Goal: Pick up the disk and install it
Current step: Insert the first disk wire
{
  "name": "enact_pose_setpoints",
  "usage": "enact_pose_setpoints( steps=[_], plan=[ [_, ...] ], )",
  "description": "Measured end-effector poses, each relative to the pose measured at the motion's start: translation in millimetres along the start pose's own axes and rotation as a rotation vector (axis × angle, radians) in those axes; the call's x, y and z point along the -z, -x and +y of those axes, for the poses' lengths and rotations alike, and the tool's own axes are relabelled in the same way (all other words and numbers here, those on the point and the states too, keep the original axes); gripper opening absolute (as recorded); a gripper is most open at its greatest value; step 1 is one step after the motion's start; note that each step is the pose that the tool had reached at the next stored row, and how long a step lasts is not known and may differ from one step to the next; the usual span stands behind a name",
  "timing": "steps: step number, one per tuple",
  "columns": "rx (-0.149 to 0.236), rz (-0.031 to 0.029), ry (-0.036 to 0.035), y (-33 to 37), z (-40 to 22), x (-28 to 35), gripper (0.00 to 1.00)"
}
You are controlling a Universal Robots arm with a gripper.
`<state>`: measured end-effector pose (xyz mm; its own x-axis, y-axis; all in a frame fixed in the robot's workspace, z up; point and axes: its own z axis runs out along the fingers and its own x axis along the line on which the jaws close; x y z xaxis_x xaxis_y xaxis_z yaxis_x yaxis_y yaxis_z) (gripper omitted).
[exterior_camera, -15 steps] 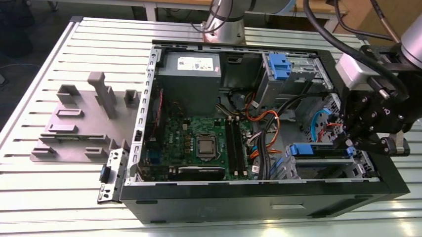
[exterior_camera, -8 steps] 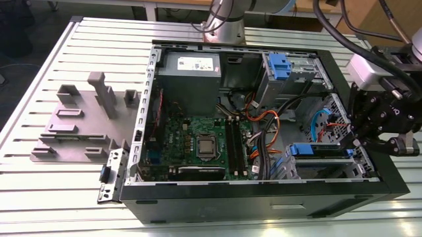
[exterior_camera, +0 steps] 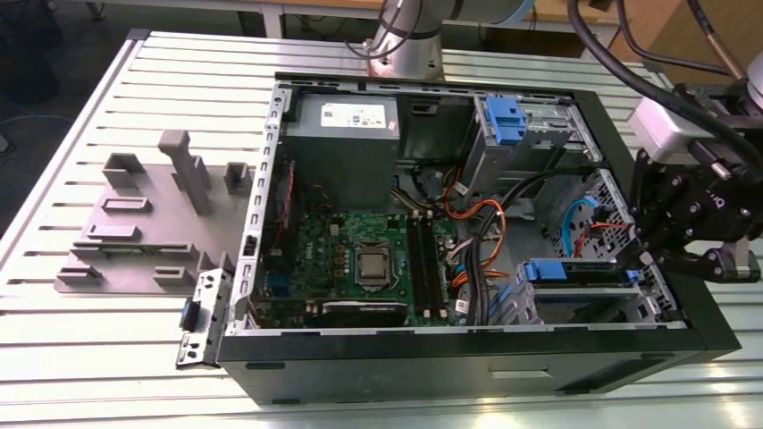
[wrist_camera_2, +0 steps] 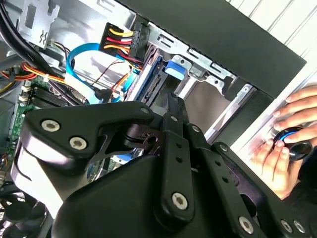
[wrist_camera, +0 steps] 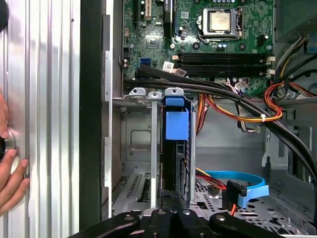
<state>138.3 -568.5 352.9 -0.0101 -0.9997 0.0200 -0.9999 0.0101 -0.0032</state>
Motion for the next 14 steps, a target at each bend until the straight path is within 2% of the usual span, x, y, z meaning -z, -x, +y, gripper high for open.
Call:
enact_pose_setpoints(
  steps=[9, 14],
  plan=[
    [0.0, 0.0, 0.0, 1.1, 0.0, 11.1, 0.11],
    [0.002, -0.0002, 0.0, 4.7, -0.8, 11.8, 0.11]
  ],
)
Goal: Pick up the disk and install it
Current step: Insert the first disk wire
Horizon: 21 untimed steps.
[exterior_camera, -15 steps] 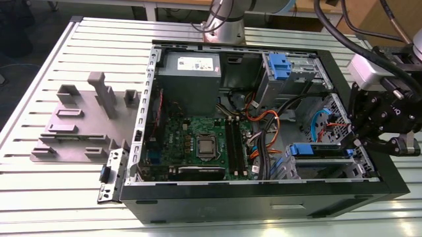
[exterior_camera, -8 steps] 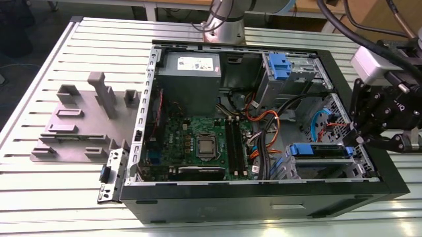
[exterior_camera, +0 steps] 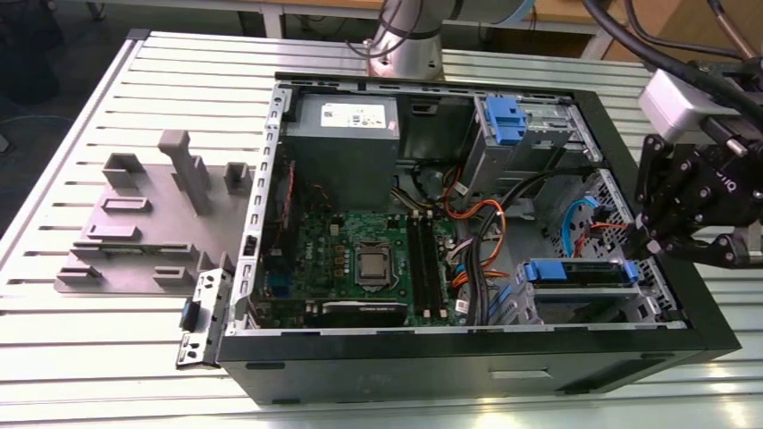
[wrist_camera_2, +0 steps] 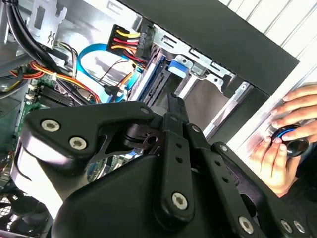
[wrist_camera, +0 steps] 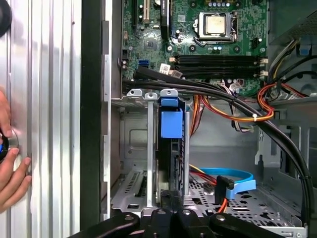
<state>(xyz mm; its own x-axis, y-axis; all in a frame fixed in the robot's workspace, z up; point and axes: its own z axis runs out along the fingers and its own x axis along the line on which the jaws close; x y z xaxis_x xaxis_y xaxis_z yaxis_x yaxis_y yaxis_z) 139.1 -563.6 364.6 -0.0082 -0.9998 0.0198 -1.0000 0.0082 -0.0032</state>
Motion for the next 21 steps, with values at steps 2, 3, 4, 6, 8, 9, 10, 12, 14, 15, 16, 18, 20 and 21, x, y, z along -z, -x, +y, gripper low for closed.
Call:
enact_pose_setpoints(
  steps=[2, 3, 4, 6, 8, 9, 10, 12, 14, 15, 16, 18, 20, 21],
  plan=[
    [0.001, 0.0001, 0.0001, 1.7, -0.8, 0.0, 0.11],
    [0.001, 0.0002, 0.0002, 2.6, -1.2, 0.1, 0.11],
    [0.001, 0.0001, 0.0002, 3.6, -1.5, 0.1, 0.11],
    [0.002, 0.0002, 0.0004, 6.1, -2.0, 0.2, 0.11],
    [0.004, 0.0, 0.0006, 8.5, -2.5, 0.2, 0.11],
    [0.005, 0.0001, 0.0007, 9.5, -2.9, 0.2, 0.11],
    [0.006, 0.0001, 0.0007, 10.5, -3.4, 0.2, 0.11],
    [0.006, 0.0001, 0.0009, 12.2, -4.6, 0.2, 0.11],
    [0.007, 0.0002, 0.0011, 14.2, -5.6, 0.1, 0.11],
    [0.007, 0.0003, 0.0011, 15.2, -6.0, 0.1, 0.11],
    [0.007, 0.0004, 0.0012, 16.0, -6.6, 0.1, 0.11],
    [0.007, 0.0012, 0.0012, 16.7, -8.0, 0.0, 0.11],
    [0.009, 0.0015, 0.0012, 17.1, -9.4, 0.0, 0.11],
    [0.01, 0.0016, 0.0014, 17.3, -10.0, 0.1, 0.11]
  ],
)
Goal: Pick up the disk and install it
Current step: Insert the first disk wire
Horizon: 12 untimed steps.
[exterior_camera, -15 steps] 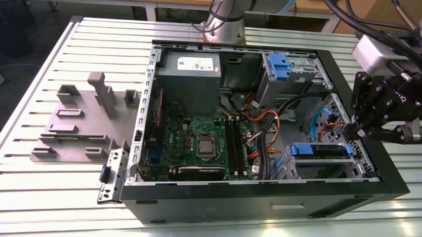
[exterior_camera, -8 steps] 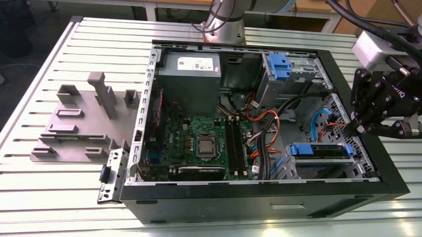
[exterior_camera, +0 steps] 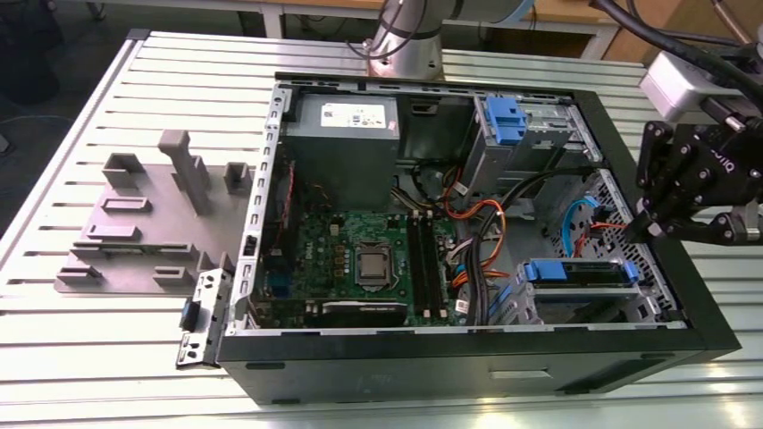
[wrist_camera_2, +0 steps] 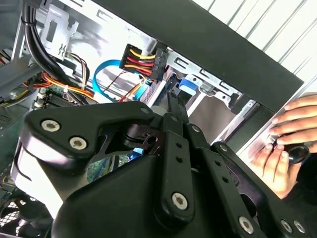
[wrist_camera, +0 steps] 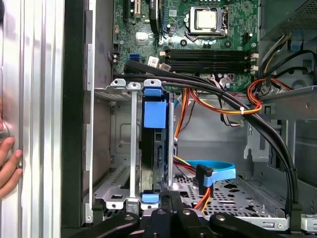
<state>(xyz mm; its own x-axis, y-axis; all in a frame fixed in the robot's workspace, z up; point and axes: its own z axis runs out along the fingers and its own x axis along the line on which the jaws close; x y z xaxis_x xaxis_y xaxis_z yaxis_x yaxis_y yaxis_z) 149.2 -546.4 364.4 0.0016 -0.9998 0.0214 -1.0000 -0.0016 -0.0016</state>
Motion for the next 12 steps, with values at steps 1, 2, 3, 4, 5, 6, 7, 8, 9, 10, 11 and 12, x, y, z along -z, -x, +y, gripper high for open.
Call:
enact_pose_setpoints(
  steps=[1, 2, 3, 4, 5, 6, 7, 8, 9, 10, 11, 12],
  plan=[
    [0.001, 0.0002, 0.0003, 0.1, -0.6, 0.1, 0.11],
    [0.002, 0.0002, 0.0007, 0.1, -0.8, 0.1, 0.11],
    [0.002, 0.0002, 0.0007, 0.1, -0.8, 0.1, 0.11],
    [0.002, 0.0001, 0.0007, 0.1, -0.9, 0.0, 0.17],
    [0.002, 0.0001, 0.0007, 0.1, -1.0, 0.0, 0.17],
    [0.002, 0.0009, 0.0012, 0.0, -1.2, 0.1, 0.17],
    [0.003, 0.0025, 0.0019, 0.0, -1.4, 0.0, 0.24],
    [0.004, 0.0044, 0.003, 0.0, -1.6, 0.0, 0.24],
    [0.008, 0.006, 0.0043, 0.0, -1.8, 0.0, 0.24],
    [0.012, 0.0074, 0.0055, 0.0, -1.9, 0.0, 0.24],
    [0.019, 0.0087, 0.0063, 0.0, -1.9, 0.0, 0.24],
    [0.026, 0.0099, 0.0067, 0.0, -1.9, 0.0, 0.25]
  ],
)
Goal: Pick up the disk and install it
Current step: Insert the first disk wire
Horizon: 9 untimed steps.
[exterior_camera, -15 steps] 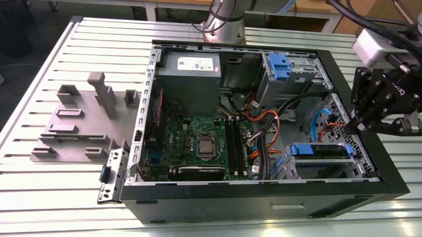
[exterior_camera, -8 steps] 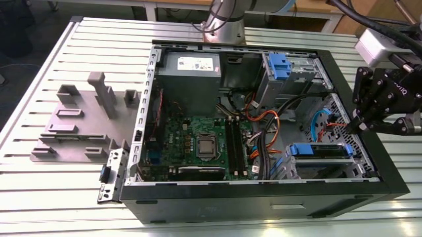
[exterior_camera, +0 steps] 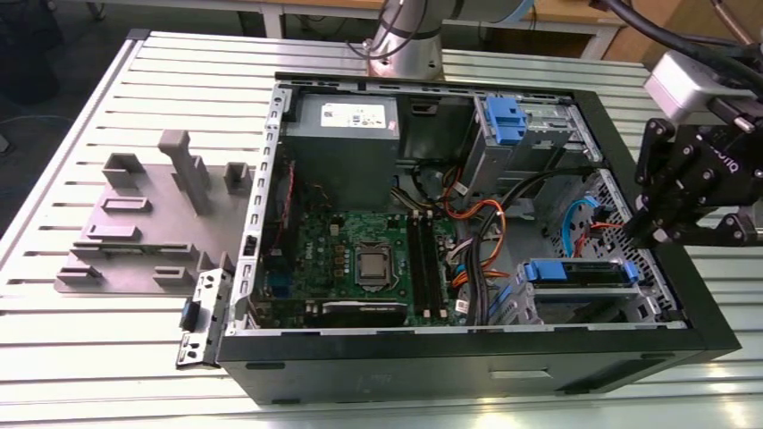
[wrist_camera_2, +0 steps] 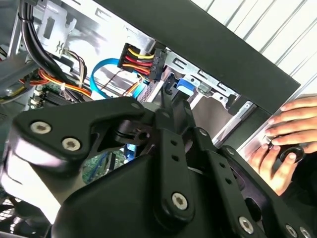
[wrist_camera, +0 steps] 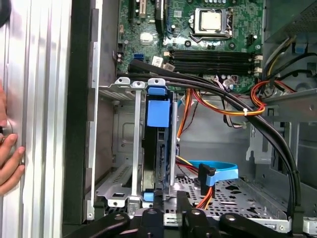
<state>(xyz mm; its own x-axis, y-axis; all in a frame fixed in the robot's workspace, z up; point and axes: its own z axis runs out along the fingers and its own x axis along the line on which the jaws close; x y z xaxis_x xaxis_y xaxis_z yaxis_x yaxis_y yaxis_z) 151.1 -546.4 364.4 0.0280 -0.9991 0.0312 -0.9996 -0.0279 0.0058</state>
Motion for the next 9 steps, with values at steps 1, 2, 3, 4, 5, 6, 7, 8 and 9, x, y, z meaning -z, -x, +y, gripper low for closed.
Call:
enact_pose_setpoints(
  steps=[1, 2, 3, 4, 5, 6, 7, 8, 9],
  plan=[
    [0.009, 0.0011, 0.0002, 0.0, 0.0, 0.0, 0.25],
    [0.018, 0.0023, 0.0003, 0.0, -0.1, 0.0, 0.25],
    [0.028, 0.0035, 0.0003, 0.0, -0.1, 0.0, 0.31],
    [0.038, 0.0048, 0.0002, 0.1, -0.1, 0.0, 0.31],
    [0.05, 0.0065, -0.0001, 0.0, -0.1, 0.0, 0.31],
    [0.062, 0.0078, -0.0005, 0.1, -0.1, -0.1, 0.31],
    [0.072, 0.0084, -0.0008, 0.0, -0.2, -0.1, 0.31],
    [0.078, 0.0085, -0.0009, 0.1, -0.1, -0.1, 0.31],
    [0.081, 0.0087, -0.0011, 0.8, -0.1, -0.1, 0.31]
  ],
)
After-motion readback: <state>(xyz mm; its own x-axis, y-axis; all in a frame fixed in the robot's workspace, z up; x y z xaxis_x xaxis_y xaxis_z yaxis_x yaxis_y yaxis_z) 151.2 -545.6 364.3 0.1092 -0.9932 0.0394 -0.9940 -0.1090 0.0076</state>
